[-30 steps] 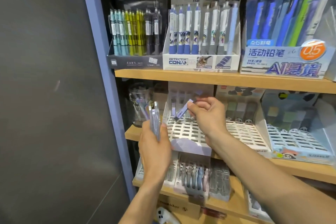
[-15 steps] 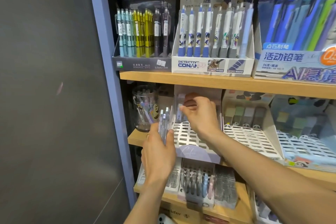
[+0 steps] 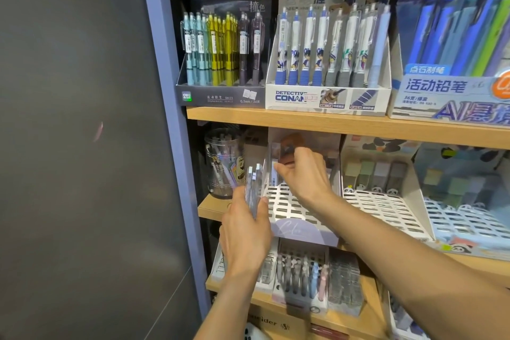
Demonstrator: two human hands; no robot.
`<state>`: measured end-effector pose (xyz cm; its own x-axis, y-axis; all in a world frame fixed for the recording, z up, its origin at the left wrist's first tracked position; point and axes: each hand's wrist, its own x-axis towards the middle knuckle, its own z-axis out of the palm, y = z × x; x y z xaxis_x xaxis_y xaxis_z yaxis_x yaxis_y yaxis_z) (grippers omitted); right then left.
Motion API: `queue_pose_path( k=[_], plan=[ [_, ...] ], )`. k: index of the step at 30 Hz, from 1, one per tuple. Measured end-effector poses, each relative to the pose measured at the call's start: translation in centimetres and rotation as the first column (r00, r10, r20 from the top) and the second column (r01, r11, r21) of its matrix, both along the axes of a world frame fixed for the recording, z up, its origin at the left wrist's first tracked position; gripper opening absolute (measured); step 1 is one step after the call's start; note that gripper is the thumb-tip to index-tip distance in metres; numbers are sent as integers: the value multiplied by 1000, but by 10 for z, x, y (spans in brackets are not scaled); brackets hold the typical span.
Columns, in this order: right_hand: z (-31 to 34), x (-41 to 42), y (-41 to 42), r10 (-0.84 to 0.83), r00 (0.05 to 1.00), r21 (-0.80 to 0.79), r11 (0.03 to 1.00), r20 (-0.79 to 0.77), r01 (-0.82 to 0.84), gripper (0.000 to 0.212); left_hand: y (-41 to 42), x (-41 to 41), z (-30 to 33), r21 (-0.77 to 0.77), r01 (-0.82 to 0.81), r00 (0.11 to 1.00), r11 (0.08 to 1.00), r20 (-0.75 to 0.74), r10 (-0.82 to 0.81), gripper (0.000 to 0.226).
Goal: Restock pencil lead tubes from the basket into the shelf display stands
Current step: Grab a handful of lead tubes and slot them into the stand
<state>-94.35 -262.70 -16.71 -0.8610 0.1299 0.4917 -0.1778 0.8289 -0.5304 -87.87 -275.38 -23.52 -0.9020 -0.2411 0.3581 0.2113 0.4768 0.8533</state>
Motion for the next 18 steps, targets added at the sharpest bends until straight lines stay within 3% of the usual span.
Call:
queue_pose_path(
  k=[11, 18],
  plan=[
    [-4, 4, 1, 115, 986, 77, 991, -117, -107, 23, -1, -2, -2, 54, 18, 1000, 998, -2, -18, 15],
    [-8, 3, 0, 85, 988, 72, 994, -130, -77, 20, 0, -3, -5, 65, 13, 1000, 998, -3, -13, 15]
  ],
)
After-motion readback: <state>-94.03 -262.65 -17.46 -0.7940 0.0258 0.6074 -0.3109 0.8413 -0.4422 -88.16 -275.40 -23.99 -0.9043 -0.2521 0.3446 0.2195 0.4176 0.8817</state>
